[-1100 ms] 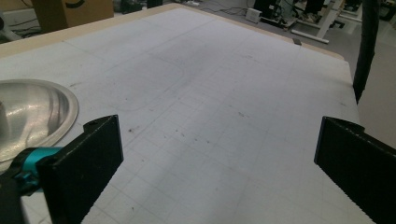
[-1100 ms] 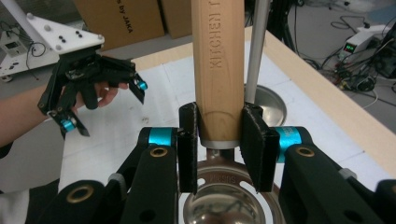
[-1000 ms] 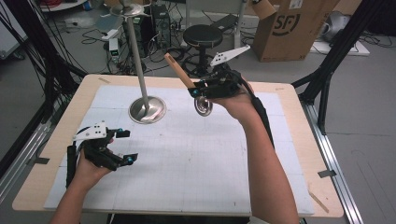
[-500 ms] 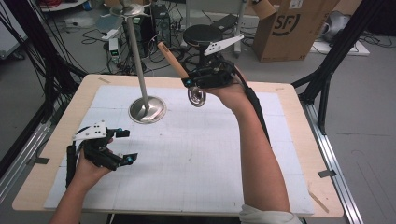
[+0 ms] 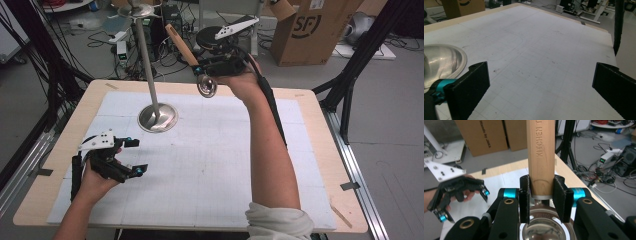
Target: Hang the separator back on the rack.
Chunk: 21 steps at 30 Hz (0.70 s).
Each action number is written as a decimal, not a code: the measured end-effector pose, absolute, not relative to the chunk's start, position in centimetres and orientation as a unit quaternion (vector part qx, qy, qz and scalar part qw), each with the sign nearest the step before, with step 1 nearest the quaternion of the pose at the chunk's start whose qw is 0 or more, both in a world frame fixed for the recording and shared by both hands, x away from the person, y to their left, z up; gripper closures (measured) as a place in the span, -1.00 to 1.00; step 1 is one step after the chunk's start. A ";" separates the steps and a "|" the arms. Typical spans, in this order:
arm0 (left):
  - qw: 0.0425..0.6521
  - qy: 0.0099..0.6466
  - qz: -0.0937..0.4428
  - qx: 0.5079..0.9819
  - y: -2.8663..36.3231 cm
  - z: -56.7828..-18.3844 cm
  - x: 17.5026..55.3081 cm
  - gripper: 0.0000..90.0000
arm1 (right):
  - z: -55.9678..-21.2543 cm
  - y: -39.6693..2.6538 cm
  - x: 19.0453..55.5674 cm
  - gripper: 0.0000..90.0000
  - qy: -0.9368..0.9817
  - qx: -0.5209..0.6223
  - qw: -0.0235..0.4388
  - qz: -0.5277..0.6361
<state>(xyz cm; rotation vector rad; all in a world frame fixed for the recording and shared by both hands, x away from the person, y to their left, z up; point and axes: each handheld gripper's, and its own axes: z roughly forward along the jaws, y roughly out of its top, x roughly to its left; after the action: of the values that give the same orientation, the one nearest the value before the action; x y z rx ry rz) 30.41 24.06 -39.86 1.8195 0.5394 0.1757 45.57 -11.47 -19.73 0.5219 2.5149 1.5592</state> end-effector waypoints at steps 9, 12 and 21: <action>0.577 0.225 0.075 0.781 24.1 -39.9 30.5 -0.96 | -18.9 -10.2 47.1 0.54 0.836 0.175 0.073 0.515; 0.579 0.226 0.073 0.779 24.0 -39.9 30.5 -0.96 | -18.8 -10.0 47.6 0.54 0.833 0.178 0.072 0.520; 0.582 0.228 0.072 0.777 24.1 -39.9 30.5 -0.96 | -18.1 -8.8 48.4 0.54 0.828 0.179 0.072 0.527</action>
<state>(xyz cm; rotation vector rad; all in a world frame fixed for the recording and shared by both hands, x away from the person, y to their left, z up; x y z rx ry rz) 30.51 24.11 -39.87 1.8144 0.5315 0.1690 48.37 -8.76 -18.14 0.5390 2.4881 1.5835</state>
